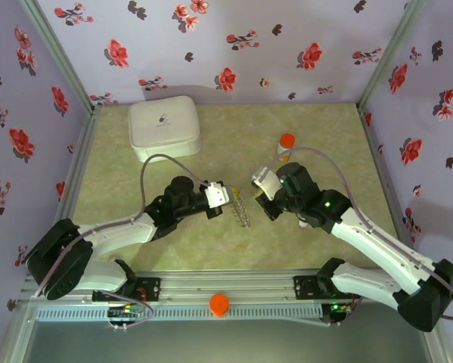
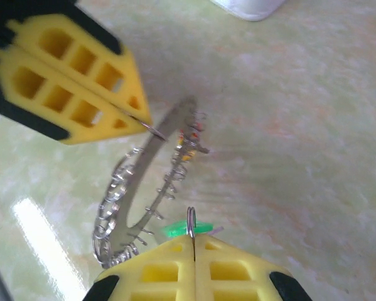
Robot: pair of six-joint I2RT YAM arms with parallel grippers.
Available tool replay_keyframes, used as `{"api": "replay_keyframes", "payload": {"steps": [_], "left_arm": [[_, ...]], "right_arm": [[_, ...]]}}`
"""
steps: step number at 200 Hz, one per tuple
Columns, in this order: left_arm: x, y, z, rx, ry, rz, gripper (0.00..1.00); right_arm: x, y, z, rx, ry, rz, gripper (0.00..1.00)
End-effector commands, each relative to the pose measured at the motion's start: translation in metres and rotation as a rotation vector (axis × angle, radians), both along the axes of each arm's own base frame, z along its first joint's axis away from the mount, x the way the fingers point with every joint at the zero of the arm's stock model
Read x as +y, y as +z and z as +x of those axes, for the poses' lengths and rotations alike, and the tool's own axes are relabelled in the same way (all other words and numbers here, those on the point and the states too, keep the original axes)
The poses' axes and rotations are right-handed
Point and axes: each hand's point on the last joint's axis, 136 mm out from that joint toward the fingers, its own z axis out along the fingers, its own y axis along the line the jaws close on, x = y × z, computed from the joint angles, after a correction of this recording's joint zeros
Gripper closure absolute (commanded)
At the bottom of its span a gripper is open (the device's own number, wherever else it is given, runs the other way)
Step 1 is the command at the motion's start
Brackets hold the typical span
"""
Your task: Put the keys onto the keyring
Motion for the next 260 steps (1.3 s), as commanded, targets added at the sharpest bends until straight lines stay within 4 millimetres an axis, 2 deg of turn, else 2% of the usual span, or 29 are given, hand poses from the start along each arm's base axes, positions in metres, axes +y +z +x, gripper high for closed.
{"api": "replay_keyframes", "payload": {"steps": [1, 29, 61, 89, 102, 105, 132, 156, 186, 224, 243, 260], "left_arm": [[0.014, 0.032, 0.015, -0.060, 0.141, -0.158, 1.00], [0.033, 0.038, 0.020, -0.021, 0.243, -0.261, 1.00], [0.058, 0.036, 0.030, 0.003, 0.372, -0.312, 1.00], [0.087, 0.035, 0.040, 0.024, 0.463, -0.360, 1.00], [0.095, 0.044, 0.040, 0.016, 0.469, -0.394, 1.00], [0.098, 0.035, 0.037, 0.026, 0.467, -0.380, 1.00], [0.099, 0.034, 0.024, 0.015, 0.395, -0.371, 1.00], [0.099, 0.032, 0.013, 0.005, 0.347, -0.372, 1.00], [0.098, 0.027, 0.003, 0.026, 0.302, -0.378, 1.00], [0.099, 0.019, 0.004, 0.055, 0.317, -0.372, 1.00], [0.101, 0.017, 0.006, 0.052, 0.334, -0.365, 1.00], [0.106, 0.016, 0.011, 0.034, 0.372, -0.357, 1.00]], "right_arm": [[-0.032, -0.006, 0.027, -0.017, -0.333, 0.032, 1.00], [-0.060, -0.038, 0.034, 0.096, -0.586, -0.077, 1.00], [-0.062, -0.078, 0.034, 0.277, -0.675, -0.292, 1.00], [-0.041, -0.103, 0.041, 0.334, -0.666, -0.350, 1.00], [-0.027, -0.111, 0.045, 0.353, -0.646, -0.348, 1.00], [-0.024, -0.114, 0.045, 0.359, -0.640, -0.349, 1.00], [0.006, -0.129, 0.050, 0.409, -0.594, -0.327, 1.00], [0.024, -0.142, 0.054, 0.440, -0.573, -0.337, 0.99], [0.047, -0.149, 0.058, 0.483, -0.537, -0.272, 0.85], [0.069, -0.154, 0.055, 0.543, -0.475, -0.193, 0.65], [0.075, -0.143, 0.057, 0.548, -0.436, -0.149, 0.58], [0.075, -0.117, 0.064, 0.513, -0.385, -0.093, 0.55]]}}
